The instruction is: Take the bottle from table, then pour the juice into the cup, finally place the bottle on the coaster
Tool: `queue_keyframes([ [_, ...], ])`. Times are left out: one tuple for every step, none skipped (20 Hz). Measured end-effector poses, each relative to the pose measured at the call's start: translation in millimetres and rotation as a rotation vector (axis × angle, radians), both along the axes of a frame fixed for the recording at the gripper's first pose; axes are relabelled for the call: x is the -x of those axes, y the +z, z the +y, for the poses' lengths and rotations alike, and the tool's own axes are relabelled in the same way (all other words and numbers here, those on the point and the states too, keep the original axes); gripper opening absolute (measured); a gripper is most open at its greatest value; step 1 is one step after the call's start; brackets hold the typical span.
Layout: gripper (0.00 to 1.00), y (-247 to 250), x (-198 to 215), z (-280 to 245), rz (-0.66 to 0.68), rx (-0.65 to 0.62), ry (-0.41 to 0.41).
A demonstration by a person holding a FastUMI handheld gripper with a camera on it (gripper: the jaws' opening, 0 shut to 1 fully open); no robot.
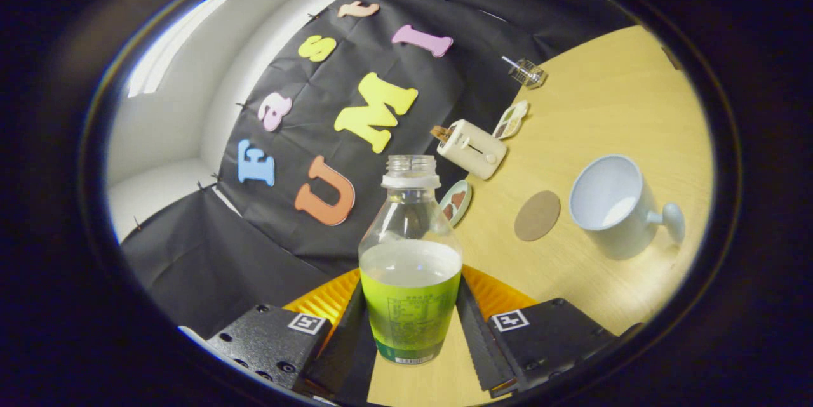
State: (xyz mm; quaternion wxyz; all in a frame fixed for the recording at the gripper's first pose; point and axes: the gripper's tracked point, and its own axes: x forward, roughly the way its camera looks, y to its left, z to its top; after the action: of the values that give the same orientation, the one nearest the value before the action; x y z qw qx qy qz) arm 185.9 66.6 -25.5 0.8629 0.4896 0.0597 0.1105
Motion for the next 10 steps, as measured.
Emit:
queue_keyframes([
  [0.8,2,0,0,-0.005,-0.029,0.0],
  [0.8,5,1,-2,-0.008,-0.059,0.003],
  [0.8,6,1,-2,-0.008,-0.086,0.006],
  [0.8,9,1,-2,-0.008,-0.11,0.013],
  [0.8,11,1,-2,-0.007,-0.133,0.016],
  [0.8,13,0,-3,-0.005,-0.155,0.022],
  [0.8,15,-1,-2,-0.002,-0.174,0.026],
  [0.8,18,-2,-2,-0.001,-0.194,0.031],
  [0.8,20,-1,-1,-0.002,-0.219,0.036],
  [0.8,21,-2,0,0.001,-0.246,0.044],
])
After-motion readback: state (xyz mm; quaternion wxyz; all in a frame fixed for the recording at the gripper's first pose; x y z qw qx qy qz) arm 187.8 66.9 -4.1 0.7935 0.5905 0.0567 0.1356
